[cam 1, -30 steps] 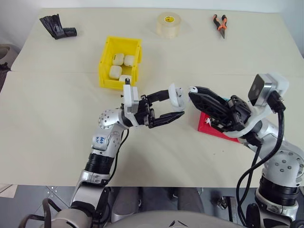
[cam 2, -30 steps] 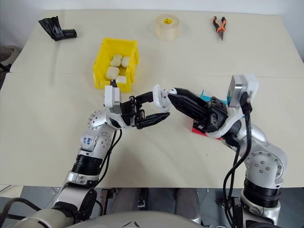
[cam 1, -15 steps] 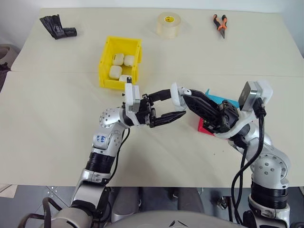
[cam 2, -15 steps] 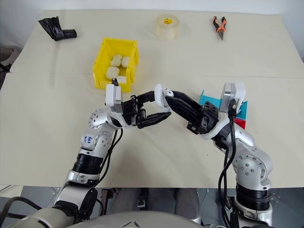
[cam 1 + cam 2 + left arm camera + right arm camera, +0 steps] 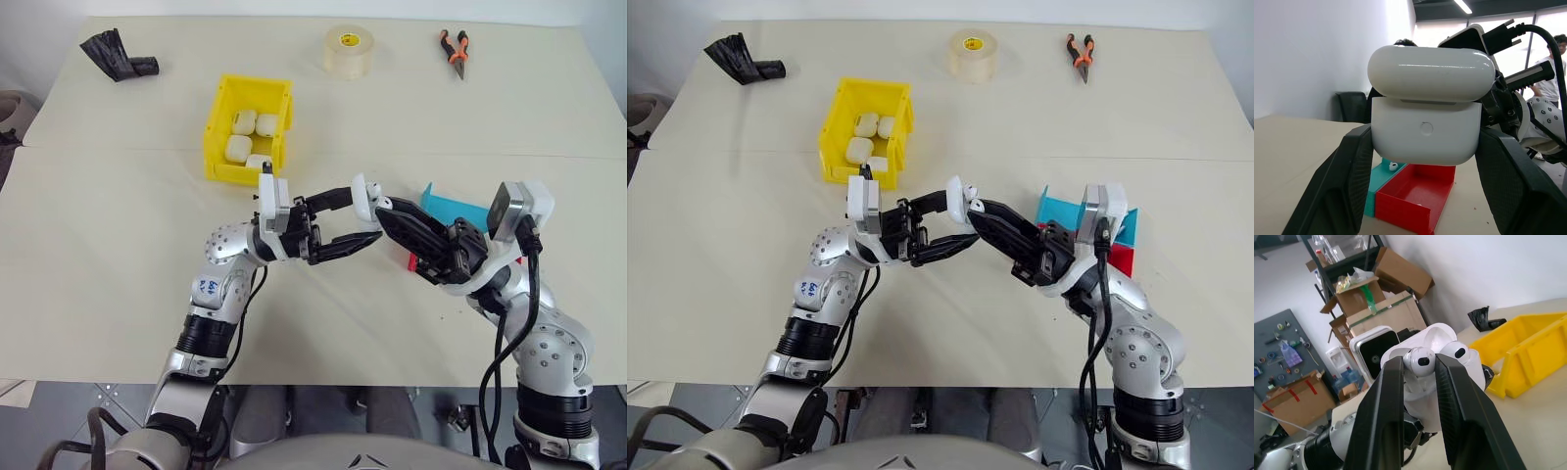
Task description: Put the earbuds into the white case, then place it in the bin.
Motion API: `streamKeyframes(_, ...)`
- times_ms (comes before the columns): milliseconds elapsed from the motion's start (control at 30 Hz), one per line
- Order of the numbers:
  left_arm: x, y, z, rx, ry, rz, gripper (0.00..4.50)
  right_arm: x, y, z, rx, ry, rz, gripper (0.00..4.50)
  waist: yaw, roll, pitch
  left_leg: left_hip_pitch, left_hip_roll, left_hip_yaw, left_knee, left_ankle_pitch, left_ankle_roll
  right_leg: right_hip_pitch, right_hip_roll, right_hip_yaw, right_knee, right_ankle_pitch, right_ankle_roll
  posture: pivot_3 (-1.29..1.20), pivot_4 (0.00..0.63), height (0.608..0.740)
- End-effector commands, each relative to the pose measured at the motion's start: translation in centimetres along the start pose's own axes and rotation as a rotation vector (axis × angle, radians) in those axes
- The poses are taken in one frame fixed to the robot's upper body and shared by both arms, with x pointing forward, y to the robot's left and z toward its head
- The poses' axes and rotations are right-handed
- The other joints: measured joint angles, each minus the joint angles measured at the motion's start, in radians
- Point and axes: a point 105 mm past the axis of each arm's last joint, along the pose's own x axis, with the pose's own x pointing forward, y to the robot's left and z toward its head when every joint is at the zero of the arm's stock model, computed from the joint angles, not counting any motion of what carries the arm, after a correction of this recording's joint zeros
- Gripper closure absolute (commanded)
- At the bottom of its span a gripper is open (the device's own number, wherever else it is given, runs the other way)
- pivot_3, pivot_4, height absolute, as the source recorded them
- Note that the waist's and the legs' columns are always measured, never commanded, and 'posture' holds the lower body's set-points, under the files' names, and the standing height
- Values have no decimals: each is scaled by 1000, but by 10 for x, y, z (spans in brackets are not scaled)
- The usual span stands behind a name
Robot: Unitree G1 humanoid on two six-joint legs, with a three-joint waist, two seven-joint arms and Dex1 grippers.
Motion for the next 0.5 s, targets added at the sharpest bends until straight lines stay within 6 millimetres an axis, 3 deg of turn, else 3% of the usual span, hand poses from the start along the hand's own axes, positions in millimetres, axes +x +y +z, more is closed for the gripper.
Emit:
streamKeyframes(33, 7, -3, 19, 58, -72, -30, 1737, -3, 0, -13, 26, 86, 7, 2998, 0, 0, 0, 0, 0, 0, 0, 0, 0, 0, 0, 0, 0, 0, 0, 0, 150, 740)
streamKeyframes(333, 3, -5, 17, 63, -55, -41, 1737, -12, 0, 5, -41, 116, 19, 28, 1, 0, 0, 0, 0, 0, 0, 0, 0, 0, 0, 0, 0, 0, 0, 0, 150, 740)
streamKeyframes(400, -10, -6, 16, 94, 8, -54, 1737, -35, -9, 14, -128, 200, -43, 28, 3, 0, 0, 0, 0, 0, 0, 0, 0, 0, 0, 0, 0, 0, 0, 0, 150, 740)
streamKeyframes(500, -22, -9, 10, 149, 113, -98, 1737, -47, -13, 24, -185, 248, -64, 28, 1, 0, 0, 0, 0, 0, 0, 0, 0, 0, 0, 0, 0, 0, 0, 0, 150, 740)
